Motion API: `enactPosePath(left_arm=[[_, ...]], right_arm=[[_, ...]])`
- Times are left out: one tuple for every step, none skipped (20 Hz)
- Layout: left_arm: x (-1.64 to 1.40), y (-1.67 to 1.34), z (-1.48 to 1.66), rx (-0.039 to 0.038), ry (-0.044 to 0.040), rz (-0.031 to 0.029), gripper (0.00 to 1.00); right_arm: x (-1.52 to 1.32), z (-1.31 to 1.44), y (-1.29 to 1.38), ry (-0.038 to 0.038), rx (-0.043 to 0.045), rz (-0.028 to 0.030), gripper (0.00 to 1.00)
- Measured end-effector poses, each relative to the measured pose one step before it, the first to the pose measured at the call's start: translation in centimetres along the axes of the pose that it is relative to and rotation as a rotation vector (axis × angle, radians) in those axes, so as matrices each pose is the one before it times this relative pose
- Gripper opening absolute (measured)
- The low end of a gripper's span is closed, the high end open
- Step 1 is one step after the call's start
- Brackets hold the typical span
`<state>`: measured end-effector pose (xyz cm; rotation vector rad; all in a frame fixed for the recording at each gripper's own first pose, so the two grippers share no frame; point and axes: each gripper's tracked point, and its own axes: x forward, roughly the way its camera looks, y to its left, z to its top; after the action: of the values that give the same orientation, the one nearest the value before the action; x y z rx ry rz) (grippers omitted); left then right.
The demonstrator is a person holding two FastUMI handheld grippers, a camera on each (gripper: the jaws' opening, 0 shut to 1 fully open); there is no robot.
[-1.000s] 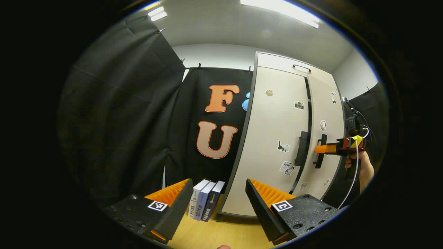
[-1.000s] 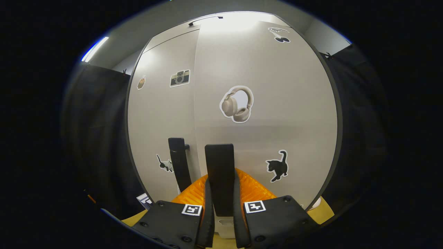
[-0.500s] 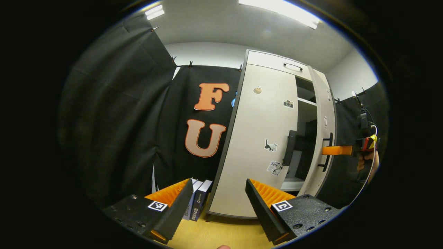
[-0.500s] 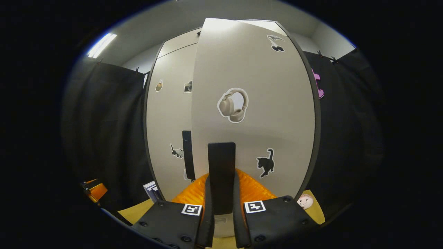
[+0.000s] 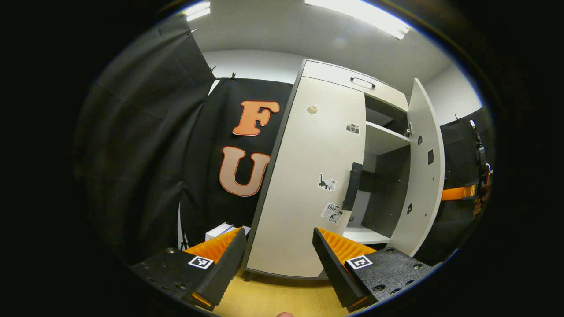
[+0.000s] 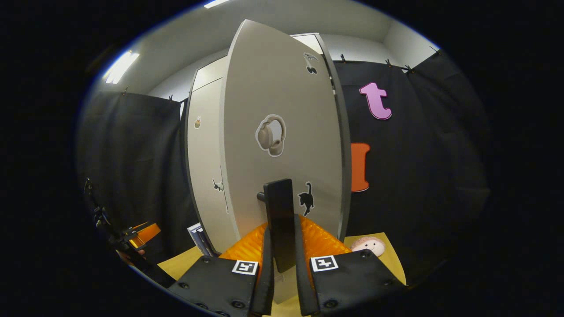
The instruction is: Open the right door of the double-door shoe cabinet with the right hand, and open the left door with the left hand.
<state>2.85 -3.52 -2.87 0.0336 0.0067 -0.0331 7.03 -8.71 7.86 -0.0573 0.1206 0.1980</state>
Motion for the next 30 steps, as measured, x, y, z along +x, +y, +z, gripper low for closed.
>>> enactPosePath(left_arm=[[-0.023,-0.286,-0.206,-0.00112,0.00453,-0.00727,0.94],[0.123,-0.327,-0.180,-0.00081,0.00245,-0.00610,0.94],[0.038,-0.350,-0.079,-0.00179,0.00158,-0.00794,0.94],[0.032,-0.376,-0.200,-0.00166,0.00236,-0.00643,0.94],[0.012,-0.151,-0.160,-0.00131,0.00369,-0.00435,0.94],[-0.084,-0.232,-0.154,-0.00118,0.00306,-0.00340,0.94],[-0.030,-0.095,-0.016,-0.00158,0.00093,-0.00338,0.94],[0.084,-0.110,-0.005,-0.00233,0.00023,-0.00350,0.94],[0.039,-0.044,-0.002,-0.00131,-0.00133,-0.00221,0.94],[0.014,-0.046,0.074,0.00101,-0.00289,-0.00029,0.94],[-0.006,0.006,0.024,0.00298,-0.00298,-0.00080,0.94],[-0.010,0.055,0.000,0.00371,-0.00198,0.00042,0.94],[0.055,0.147,0.104,0.00106,-0.00087,0.00331,0.94],[0.031,0.089,0.013,-0.00291,0.00019,0.00339,0.94],[-0.118,0.032,-0.080,-0.00401,0.00028,0.00328,0.94],[-0.127,0.144,-0.050,-0.00217,0.00031,0.00369,0.94],[0.079,0.252,0.027,0.00025,0.00138,0.00639,0.94],[-0.128,0.341,0.018,0.00135,0.00012,0.00643,0.94],[-0.065,0.166,0.035,0.00089,-0.00107,0.00713,0.95],[-0.081,0.250,-0.004,0.00079,-0.00121,0.00707,0.94],[-0.008,0.207,0.023,0.00141,-0.00059,0.00701,0.95],[0.001,0.163,-0.056,0.00200,0.00080,0.00466,0.94],[-0.150,0.107,-0.035,0.00223,-0.00011,0.00394,0.94],[0.099,0.058,0.064,0.00065,0.00056,0.00142,0.94],[-0.014,0.031,-0.024,-0.00105,0.00043,-0.00193,0.94],[0.063,-0.094,-0.022,-0.00182,0.00100,-0.00186,0.94],[0.099,-0.133,-0.059,-0.00273,0.00298,-0.00551,0.94],[0.124,-0.205,-0.003,-0.00277,0.00308,-0.00716,0.94],[0.132,-0.190,-0.117,-0.00324,0.00374,-0.00750,0.94],[0.113,-0.165,-0.090,-0.00466,0.00175,-0.00805,0.94]], right_arm=[[-0.415,-0.032,-0.813,-0.00078,-0.01328,-0.01621,0.30],[-0.347,0.063,-0.692,-0.00432,-0.01476,-0.01877,0.30],[-0.410,0.027,-0.876,0.00049,-0.01433,-0.02082,0.30],[-0.509,0.023,-0.855,-0.00076,-0.01220,-0.01894,0.30],[-0.322,0.042,-1.021,-0.00111,0.00192,-0.02955,0.30],[-0.251,0.109,-1.109,-0.00404,-0.00022,-0.02595,0.22],[-0.033,0.027,-1.142,-0.00091,0.01066,-0.03144,0.17],[-0.135,0.075,-0.998,-0.00616,0.01023,-0.02515,0.19],[-0.046,-0.080,-0.901,-0.00007,0.00382,-0.02340,0.18],[-0.029,0.010,-0.888,-0.00198,-0.00100,-0.02183,0.18],[-0.242,0.108,-0.742,-0.00064,-0.00145,-0.00964,0.18],[-0.121,0.061,-0.166,-0.00133,0.00762,0.01323,0.15],[-0.042,0.112,0.240,-0.00172,0.01034,0.02403,0.12],[-0.033,0.038,-0.006,-0.00285,0.00010,0.01765,0.12],[-0.018,0.345,-0.386,-0.01405,-0.00605,0.01078,0.14],[-0.076,0.322,-0.230,-0.01150,-0.00664,0.01472,0.15],[0.021,0.060,0.059,0.00185,-0.00312,0.01203,0.18],[-0.227,-0.122,-0.045,0.00229,-0.00007,0.01181,0.18],[0.182,0.048,0.049,-0.00201,-0.00147,0.00523,0.18],[0.039,-0.042,-0.078,-0.00244,-0.00419,0.00022,0.18],[0.005,0.044,0.083,-0.00324,-0.00167,0.00149,0.18],[-0.099,-0.041,0.091,0.00002,-0.00140,-0.00265,0.18],[-0.265,-0.187,-0.083,0.00164,-0.00835,-0.01000,0.18],[-0.499,-0.221,-0.078,0.00040,-0.01319,-0.01208,0.18],[-0.564,-0.039,0.063,-0.00365,-0.00780,-0.01117,0.18],[-0.580,-0.011,-0.001,-0.00505,-0.00202,-0.01360,0.18],[-0.660,0.087,-0.139,-0.00610,0.00094,-0.02106,0.18],[-0.805,0.172,-0.239,-0.00591,0.00294,-0.02403,0.18],[-0.903,0.228,-0.081,-0.00534,0.00304,-0.02249,0.18],[-0.999,0.228,-0.068,-0.00530,0.00202,-0.02413,0.18]])
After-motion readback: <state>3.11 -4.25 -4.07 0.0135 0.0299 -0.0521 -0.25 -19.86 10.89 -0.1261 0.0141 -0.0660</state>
